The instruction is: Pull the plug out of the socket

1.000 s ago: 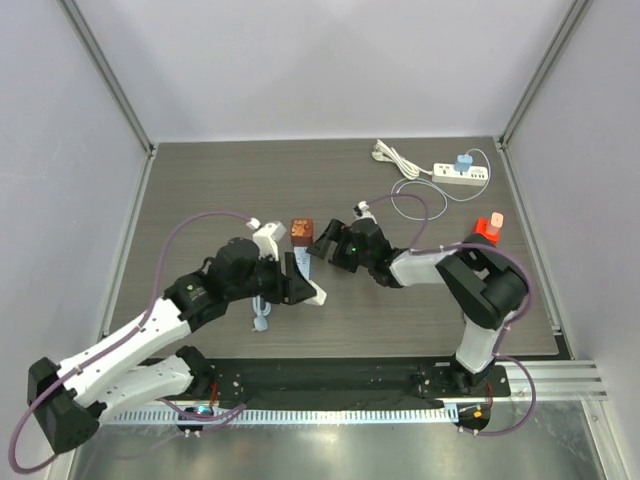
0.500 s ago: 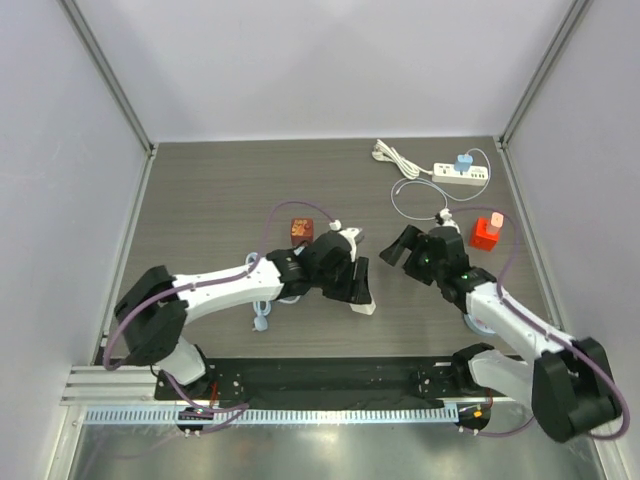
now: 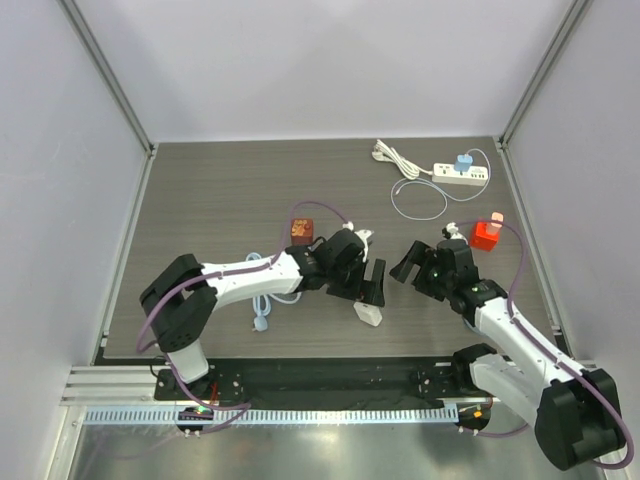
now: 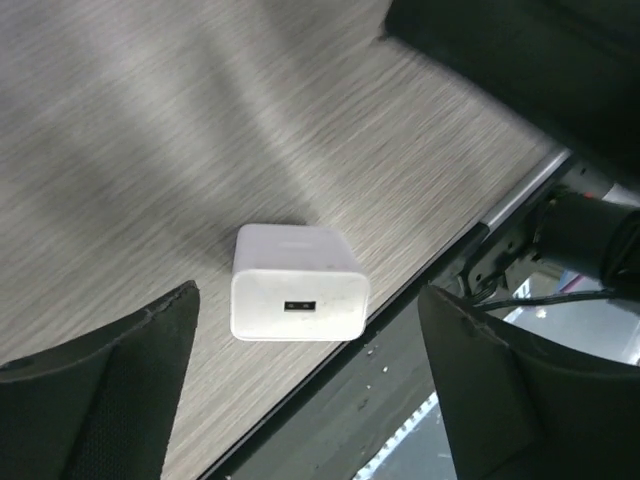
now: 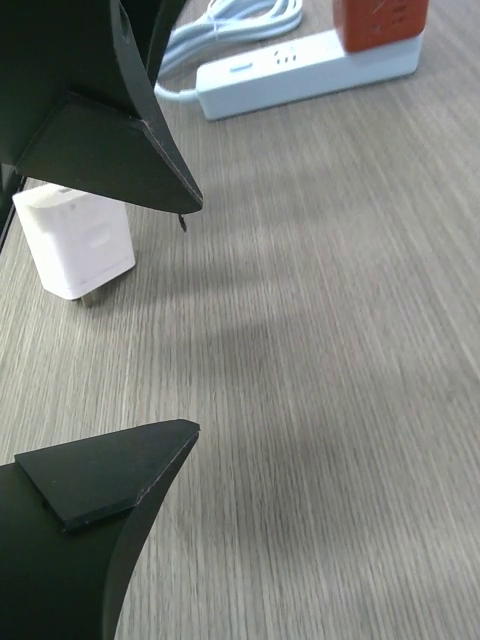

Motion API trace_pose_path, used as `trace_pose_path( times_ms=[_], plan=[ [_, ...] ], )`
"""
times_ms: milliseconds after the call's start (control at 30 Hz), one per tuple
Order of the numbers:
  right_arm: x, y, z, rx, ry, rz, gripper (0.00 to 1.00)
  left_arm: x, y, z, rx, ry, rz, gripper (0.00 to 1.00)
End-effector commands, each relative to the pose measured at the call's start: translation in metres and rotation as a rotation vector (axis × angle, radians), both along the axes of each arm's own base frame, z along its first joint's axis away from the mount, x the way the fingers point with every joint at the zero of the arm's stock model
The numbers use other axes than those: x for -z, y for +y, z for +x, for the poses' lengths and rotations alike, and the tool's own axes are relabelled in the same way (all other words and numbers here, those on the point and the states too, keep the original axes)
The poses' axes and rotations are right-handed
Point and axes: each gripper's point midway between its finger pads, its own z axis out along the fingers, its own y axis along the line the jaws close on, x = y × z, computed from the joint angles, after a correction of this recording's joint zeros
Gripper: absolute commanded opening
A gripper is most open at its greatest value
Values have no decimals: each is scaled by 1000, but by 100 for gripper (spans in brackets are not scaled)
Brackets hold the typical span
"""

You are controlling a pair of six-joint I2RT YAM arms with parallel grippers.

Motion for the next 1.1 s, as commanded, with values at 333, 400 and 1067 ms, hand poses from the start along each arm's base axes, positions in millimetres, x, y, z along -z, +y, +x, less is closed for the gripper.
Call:
trace_pose_path(
  times_ms=[333,400,1067],
  plan=[
    [-8,21,20,-108,-39,34,90,-98,127,136,-225,-356,372,100],
    [-8,25,22,-123,-37,47,90,-105,148,156,-264,-357,401,100],
    [11,99,22,-248,-12,59,89,-31,145,209,-281,-211,426,91]
  ],
)
